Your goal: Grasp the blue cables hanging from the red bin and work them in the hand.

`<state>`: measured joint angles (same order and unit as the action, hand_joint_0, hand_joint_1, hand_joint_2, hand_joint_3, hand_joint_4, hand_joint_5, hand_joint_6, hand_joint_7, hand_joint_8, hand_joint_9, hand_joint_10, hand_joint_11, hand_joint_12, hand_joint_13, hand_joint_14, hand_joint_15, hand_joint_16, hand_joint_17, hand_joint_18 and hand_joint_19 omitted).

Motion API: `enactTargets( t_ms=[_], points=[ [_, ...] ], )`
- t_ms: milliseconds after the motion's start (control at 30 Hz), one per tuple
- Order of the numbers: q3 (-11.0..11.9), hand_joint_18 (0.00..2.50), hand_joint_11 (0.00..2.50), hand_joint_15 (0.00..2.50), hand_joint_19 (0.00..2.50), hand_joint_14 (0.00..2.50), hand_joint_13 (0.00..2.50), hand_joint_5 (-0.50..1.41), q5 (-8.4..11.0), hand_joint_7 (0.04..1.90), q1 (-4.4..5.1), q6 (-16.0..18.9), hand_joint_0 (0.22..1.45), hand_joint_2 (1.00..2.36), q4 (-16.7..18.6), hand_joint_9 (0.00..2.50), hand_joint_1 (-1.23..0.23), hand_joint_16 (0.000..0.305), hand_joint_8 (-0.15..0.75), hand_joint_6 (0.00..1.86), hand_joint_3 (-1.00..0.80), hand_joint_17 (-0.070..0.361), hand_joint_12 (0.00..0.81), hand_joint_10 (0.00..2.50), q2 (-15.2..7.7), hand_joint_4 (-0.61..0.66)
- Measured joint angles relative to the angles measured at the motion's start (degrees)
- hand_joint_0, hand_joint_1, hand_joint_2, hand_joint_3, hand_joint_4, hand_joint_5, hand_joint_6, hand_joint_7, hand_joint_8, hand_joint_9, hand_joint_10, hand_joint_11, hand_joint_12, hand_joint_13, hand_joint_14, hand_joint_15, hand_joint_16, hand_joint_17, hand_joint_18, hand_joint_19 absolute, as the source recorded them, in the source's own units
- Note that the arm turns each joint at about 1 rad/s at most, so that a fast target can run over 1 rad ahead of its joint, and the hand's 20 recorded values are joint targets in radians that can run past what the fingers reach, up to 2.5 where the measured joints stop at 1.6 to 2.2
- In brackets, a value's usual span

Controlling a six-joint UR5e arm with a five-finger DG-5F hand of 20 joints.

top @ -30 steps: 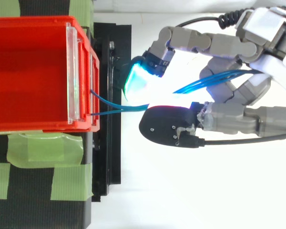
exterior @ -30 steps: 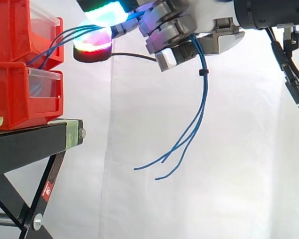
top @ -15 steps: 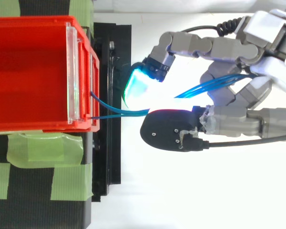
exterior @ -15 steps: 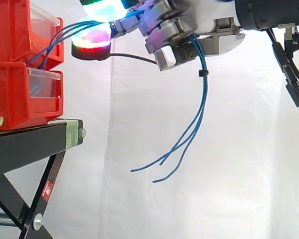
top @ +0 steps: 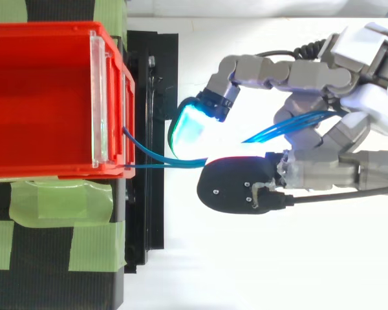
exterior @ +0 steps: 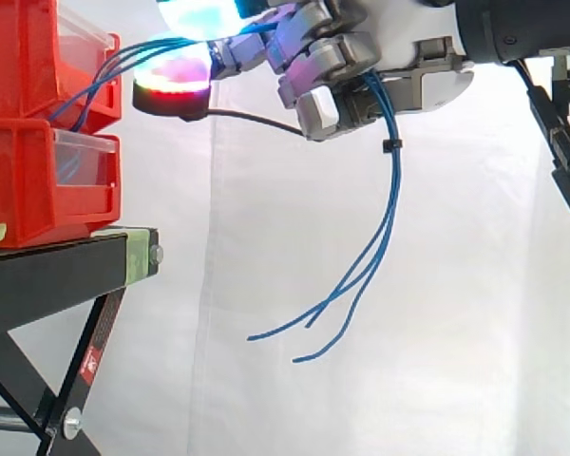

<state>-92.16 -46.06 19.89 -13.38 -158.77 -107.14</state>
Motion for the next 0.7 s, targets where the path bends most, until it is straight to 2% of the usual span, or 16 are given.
enactTargets(
  t_ms=[367,567,633,700],
  points=[
    [0.0,2.5,2.5,1.97,0.65,2.5,2.02,0.34,0.0,1.34,0.38,0.5,0.87,1.02,0.4,1.78,-0.73,0.237,0.535,0.0,-0.35,0.178,0.712,2.5,0.0,0.35],
    [0.0,2.5,2.5,1.97,0.65,2.5,2.02,0.34,0.01,1.41,0.41,2.2,0.87,1.02,-0.1,1.78,-0.74,0.237,0.535,0.0,-0.39,0.178,0.712,2.5,0.0,0.34],
    [0.0,2.5,2.5,1.97,0.65,2.5,2.02,0.32,0.01,1.39,0.45,3.2,0.87,1.02,-0.2,1.78,-0.75,0.237,0.535,0.08,-0.38,0.178,0.712,2.5,0.0,0.32],
    [0.0,2.5,2.5,1.97,0.65,2.5,2.02,0.27,0.01,1.33,0.48,4.2,0.88,1.02,-0.3,1.78,-0.75,0.237,0.535,0.26,-0.39,0.178,0.712,2.5,0.0,0.32]
  ],
)
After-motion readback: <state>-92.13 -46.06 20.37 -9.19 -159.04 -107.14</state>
